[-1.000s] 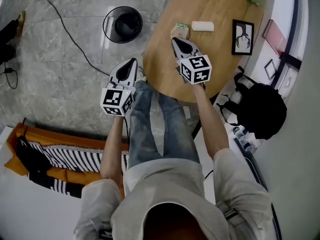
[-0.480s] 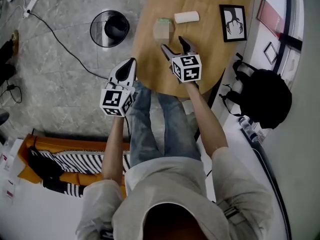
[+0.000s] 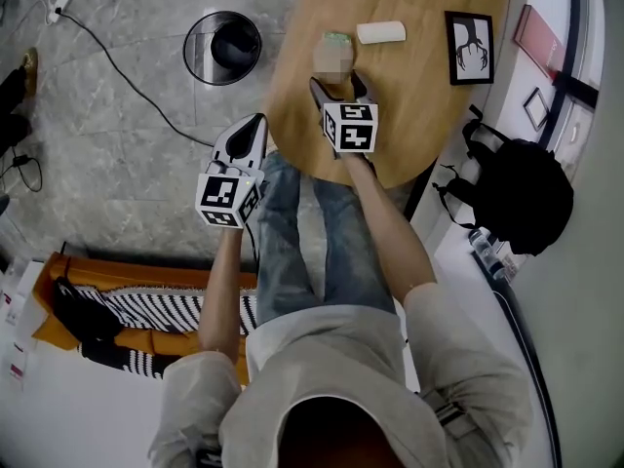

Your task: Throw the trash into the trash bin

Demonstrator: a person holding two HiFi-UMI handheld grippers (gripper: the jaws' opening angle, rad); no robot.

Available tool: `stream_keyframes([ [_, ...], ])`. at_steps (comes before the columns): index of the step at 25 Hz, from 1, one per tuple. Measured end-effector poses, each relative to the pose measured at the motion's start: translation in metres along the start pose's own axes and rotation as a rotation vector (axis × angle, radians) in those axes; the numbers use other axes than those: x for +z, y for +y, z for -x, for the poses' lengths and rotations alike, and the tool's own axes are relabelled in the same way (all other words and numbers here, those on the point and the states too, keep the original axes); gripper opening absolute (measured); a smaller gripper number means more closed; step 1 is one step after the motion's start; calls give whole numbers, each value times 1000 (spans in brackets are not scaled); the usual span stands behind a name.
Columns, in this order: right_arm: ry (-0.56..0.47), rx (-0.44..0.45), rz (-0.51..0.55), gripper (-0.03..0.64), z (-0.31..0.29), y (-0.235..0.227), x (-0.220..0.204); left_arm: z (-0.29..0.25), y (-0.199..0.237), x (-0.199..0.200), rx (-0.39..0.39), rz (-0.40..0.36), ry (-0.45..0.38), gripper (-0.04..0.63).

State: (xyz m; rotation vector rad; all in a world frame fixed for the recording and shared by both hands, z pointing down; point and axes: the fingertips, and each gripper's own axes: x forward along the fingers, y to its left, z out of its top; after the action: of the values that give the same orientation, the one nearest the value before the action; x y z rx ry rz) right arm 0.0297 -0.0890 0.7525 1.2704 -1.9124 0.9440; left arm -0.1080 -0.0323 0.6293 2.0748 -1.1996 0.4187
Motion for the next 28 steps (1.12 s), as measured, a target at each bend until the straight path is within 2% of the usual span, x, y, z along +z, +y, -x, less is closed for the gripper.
stream_keyframes([
  [7, 49, -77, -47, 345, -18, -12, -5, 12, 23, -5, 1, 18, 5, 18],
  [13, 38, -45, -52, 330, -11, -10, -5, 20, 36, -9, 12, 35, 0, 18],
  [21, -13, 4, 32, 325, 2, -3, 13, 27, 45, 0, 42, 45, -40, 18],
  [28, -55, 20, 56, 322, 7, 2, 31, 36, 45, -5, 56, 59, -50, 18],
])
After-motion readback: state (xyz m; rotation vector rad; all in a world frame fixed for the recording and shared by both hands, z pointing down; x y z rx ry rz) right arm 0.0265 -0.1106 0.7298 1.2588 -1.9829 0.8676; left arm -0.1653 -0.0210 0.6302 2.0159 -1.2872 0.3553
